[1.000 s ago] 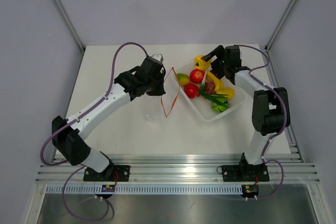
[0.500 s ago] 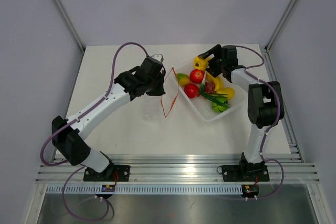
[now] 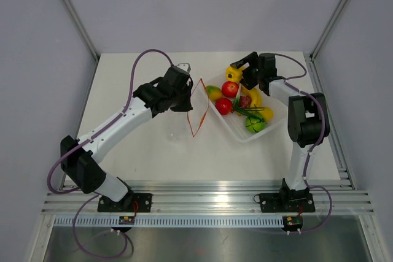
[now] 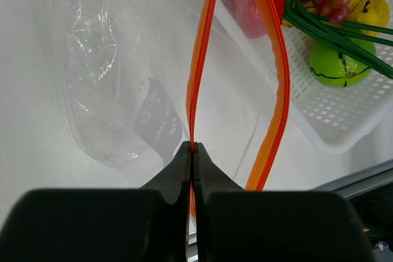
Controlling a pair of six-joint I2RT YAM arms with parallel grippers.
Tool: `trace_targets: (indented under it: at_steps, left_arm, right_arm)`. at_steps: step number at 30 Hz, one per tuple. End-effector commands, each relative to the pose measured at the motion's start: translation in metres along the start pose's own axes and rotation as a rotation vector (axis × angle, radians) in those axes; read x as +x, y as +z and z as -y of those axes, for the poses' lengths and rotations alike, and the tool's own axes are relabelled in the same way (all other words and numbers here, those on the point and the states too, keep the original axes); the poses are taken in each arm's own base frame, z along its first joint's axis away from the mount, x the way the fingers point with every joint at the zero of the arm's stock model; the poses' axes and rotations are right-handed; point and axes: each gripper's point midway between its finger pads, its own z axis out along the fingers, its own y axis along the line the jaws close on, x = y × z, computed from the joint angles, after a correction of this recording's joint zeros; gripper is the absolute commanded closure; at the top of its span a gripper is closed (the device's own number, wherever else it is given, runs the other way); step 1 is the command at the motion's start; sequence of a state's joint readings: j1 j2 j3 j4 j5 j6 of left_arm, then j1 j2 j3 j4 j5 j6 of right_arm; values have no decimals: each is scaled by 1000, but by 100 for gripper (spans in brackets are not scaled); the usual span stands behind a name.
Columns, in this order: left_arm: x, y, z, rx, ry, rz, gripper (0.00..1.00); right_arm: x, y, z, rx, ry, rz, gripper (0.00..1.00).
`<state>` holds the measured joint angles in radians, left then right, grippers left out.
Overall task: Place the food in the zip-top bag and seal the zipper
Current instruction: Pick up the fake vegetable from the bin, then place the fake vegetable in the zipper food storage bag.
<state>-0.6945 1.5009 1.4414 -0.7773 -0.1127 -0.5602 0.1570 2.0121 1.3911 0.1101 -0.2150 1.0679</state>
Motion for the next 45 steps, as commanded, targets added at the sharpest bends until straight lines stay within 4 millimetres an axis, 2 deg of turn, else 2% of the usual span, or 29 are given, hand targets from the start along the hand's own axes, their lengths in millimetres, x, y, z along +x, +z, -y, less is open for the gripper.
trace_targets:
  at_steps: [1,3,4,7,8,12,15,18,22,24,25,30,31,33,34,35,37,38,45]
  left_arm:
    - [-10,-11,4,32,7,34,100]
    - [-10,-12,4,35,8,36,100]
    - [-10,-11,4,34,6,35,100]
    - [-10,-11,5,36,6,35,100]
    - [-9,-12,5,38,6,36,100]
    - [-9,-12,3,35,8,36,100]
    - [-9,-13,4,38,8,38,100]
    - [-11,-14,6,49,9,42,100]
    - [-11,-13,10,68,7,39,100]
    - [-12,-13,13,79,8,41,100]
    - [-12,-11,14,84,12,34,100]
    - [-11,-8,22,113,13,9,100]
    - [-12,-8,24,122,11,12,100]
    - [-13,-7,25,128,3,13,100]
    - [-14,-8,26,131,1,19,100]
    - [-16,-8,27,133,-1,22,100]
    - [-18,-9,28,137,-4,29,100]
    - [-18,-9,29,138,-5,30,100]
    - [-13,-9,35,177,-10,5,100]
  right_arm:
    - [-5,5,-10,-31,4,5,4]
    - [-4,5,-8,-28,5,5,9]
    - [-4,5,-7,-26,3,6,16]
    - [-5,1,-9,-29,2,16,27]
    - [-6,-1,-10,-32,0,21,34]
    - [-8,-13,-20,-52,-19,38,44]
    - [-11,-30,-28,-69,-44,57,52]
    - [-10,-53,-35,-81,-84,70,56]
    - [-5,-94,-42,-98,-148,81,59]
    - [2,-109,-39,-89,-192,71,59]
    - [4,-125,-42,-103,-210,76,59]
    - [32,-175,-31,-63,-355,-1,58]
    - [42,-191,-41,-84,-396,-10,58]
    - [57,-208,-36,-62,-458,-38,57]
    - [64,-223,-44,-85,-486,-31,56]
    - [80,-230,-44,-76,-524,-58,56]
    - [95,-245,-54,-106,-559,-71,56]
    - [111,-250,-58,-117,-584,-103,56]
    - [162,-259,-92,-208,-666,-188,55]
